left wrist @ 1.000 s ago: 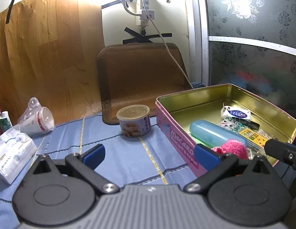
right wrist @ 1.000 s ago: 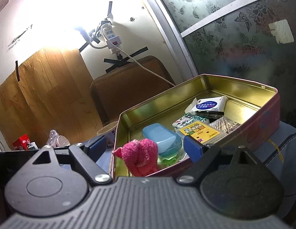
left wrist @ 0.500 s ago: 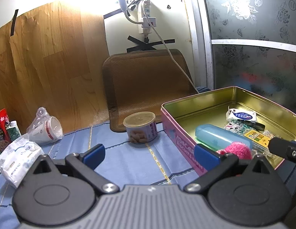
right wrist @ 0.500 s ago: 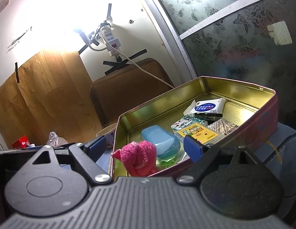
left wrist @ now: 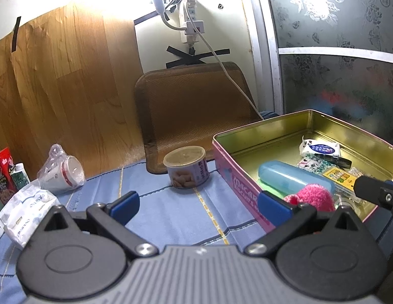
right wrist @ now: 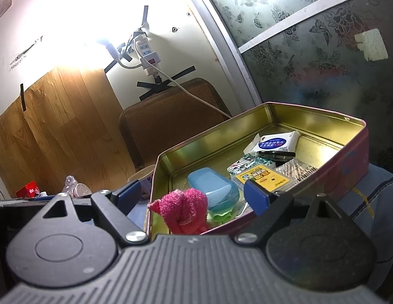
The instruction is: Organize soft objects
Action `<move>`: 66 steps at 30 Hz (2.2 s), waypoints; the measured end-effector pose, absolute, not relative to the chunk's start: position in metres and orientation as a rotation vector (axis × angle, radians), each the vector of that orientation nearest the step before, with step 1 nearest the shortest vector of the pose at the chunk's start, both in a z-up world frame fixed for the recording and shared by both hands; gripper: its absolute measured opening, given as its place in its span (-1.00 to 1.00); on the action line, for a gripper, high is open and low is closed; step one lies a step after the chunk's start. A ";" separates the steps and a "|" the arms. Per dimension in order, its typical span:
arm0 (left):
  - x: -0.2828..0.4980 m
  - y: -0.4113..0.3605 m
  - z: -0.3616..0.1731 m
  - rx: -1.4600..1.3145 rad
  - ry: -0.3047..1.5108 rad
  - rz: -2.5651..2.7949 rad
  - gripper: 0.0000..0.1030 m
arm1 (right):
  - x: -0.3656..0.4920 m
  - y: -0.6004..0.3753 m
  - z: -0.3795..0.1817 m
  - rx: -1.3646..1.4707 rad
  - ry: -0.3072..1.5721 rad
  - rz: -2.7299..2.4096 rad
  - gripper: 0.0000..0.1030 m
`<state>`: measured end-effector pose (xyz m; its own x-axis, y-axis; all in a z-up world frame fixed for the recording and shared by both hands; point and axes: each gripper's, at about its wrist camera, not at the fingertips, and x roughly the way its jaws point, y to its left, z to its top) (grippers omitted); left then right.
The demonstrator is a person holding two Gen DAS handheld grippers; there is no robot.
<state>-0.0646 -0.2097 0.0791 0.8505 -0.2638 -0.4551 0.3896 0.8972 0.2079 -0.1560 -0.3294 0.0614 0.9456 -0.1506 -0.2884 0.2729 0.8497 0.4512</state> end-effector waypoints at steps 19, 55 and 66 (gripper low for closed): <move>-0.064 -0.212 0.076 0.314 0.463 -0.353 0.99 | -0.156 -0.330 0.062 0.513 0.246 -0.230 0.75; -0.068 -0.221 0.070 0.350 0.484 -0.388 0.99 | -0.158 -0.333 0.059 0.520 0.248 -0.234 0.76; -0.069 -0.222 0.068 0.354 0.491 -0.398 0.99 | -0.160 -0.332 0.058 0.508 0.239 -0.247 0.76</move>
